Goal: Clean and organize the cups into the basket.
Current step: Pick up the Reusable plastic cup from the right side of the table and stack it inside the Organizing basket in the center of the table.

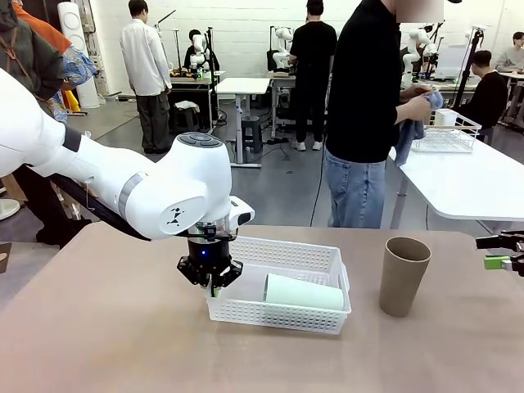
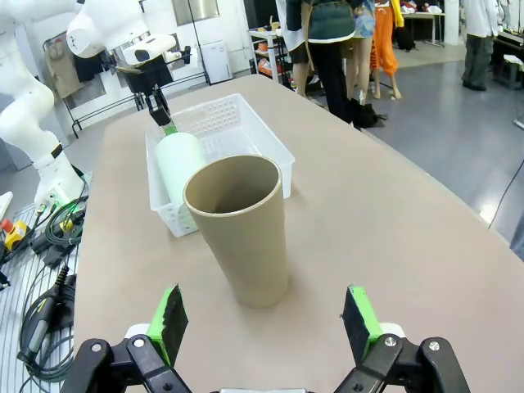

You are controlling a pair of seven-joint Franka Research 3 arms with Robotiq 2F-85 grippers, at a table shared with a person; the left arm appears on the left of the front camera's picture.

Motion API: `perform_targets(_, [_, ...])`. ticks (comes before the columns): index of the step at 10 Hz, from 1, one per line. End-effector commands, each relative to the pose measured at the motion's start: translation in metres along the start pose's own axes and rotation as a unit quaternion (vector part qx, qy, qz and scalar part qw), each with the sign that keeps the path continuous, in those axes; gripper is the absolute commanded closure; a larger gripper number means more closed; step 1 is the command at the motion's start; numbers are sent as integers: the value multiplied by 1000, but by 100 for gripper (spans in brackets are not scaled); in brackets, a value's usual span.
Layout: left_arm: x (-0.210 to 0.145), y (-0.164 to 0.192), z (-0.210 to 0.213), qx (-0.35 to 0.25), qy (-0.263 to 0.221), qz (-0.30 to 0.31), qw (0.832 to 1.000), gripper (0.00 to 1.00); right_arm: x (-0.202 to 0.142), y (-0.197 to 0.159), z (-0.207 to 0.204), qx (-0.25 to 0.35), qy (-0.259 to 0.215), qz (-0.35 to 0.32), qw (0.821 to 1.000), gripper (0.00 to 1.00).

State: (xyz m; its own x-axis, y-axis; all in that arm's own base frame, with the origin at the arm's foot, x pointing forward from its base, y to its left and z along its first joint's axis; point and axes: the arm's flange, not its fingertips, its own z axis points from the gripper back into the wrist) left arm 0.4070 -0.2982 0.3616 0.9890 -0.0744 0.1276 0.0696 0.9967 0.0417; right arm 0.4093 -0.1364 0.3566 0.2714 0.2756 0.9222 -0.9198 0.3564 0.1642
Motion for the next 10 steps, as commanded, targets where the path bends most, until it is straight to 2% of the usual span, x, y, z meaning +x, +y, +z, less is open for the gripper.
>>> perform_targets(1, [-1,-1,2,1,-4,-2,1000,100,-10,-11,-18,21,4,2,1000,0])
perform_targets(3, [-1,-1,2,1,-4,-2,1000,100,-31,-31,-47,22,-4,14,1000,0])
perform_targets(8, [-1,-1,2,1,-4,-2,1000,100,-61,-58,-80,48,18,-2,999,0])
perform_targets(10, [-1,-1,2,1,-4,-2,1000,100,-66,-62,-89,97,19,45,994,0])
